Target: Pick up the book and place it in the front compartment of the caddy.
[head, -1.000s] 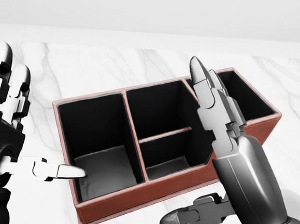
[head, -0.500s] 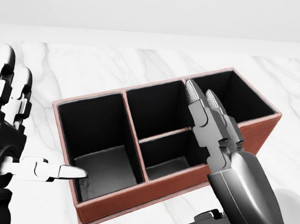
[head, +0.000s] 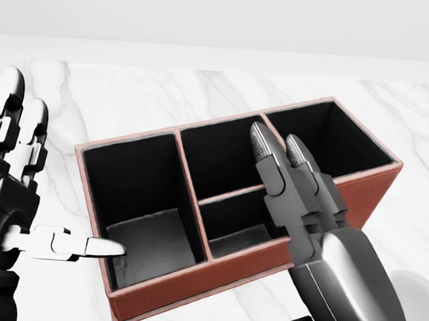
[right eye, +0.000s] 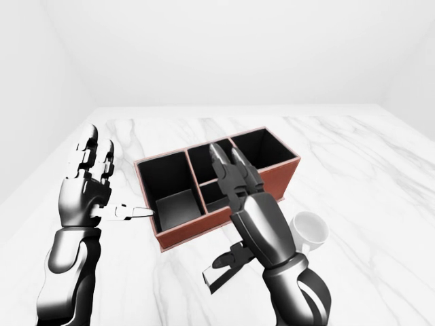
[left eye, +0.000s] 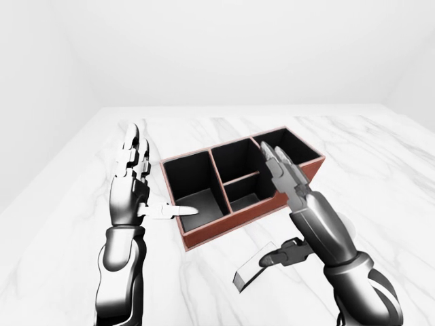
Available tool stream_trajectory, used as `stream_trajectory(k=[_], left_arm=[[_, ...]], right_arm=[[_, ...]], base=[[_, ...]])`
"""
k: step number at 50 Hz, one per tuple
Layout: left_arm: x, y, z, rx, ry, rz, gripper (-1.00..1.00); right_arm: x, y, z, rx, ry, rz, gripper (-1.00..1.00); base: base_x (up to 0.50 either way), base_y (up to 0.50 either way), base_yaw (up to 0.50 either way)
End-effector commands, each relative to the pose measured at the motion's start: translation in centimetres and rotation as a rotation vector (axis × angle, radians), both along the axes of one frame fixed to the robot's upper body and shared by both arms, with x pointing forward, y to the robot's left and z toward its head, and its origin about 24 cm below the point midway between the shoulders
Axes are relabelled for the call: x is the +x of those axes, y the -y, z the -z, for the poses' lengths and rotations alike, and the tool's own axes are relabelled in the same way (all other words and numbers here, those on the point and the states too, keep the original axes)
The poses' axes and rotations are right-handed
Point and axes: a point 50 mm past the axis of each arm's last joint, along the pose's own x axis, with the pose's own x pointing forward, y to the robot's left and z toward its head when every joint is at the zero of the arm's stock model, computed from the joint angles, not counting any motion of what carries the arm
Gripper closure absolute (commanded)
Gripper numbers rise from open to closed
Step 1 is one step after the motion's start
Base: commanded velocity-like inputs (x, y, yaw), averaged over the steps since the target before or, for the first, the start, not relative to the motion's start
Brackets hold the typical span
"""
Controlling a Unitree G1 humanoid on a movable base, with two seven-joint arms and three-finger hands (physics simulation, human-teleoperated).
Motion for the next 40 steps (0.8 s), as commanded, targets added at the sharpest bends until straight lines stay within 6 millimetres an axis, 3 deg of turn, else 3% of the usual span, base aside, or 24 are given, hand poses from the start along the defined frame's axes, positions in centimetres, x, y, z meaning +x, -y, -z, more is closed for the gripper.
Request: stream_trajectory(k=[1, 26, 40], left_arm=[[0.0, 0.0, 0.1, 0.0, -0.004, 0.0, -1.0], [0.1, 0.0, 0.2, -0.001, -0.012, 0.001, -1.0], [0.1, 0.0, 0.2, 0.0, -0.011, 0.001, -1.0]], right_arm=[[-0.5, -0.1, -0.3, -0.035, 0.004, -0.005, -1.0], [-1.3, -0.8, 0.2, -0.069, -0.035, -0.026, -1.0], [-1.3, -0.5, 1.9, -0.078, -0.114, -0.001, -1.0]], base=[[0.0, 0.0, 0.0], [0.0, 0.0, 0.0], [0.0, 0.0, 0.0]])
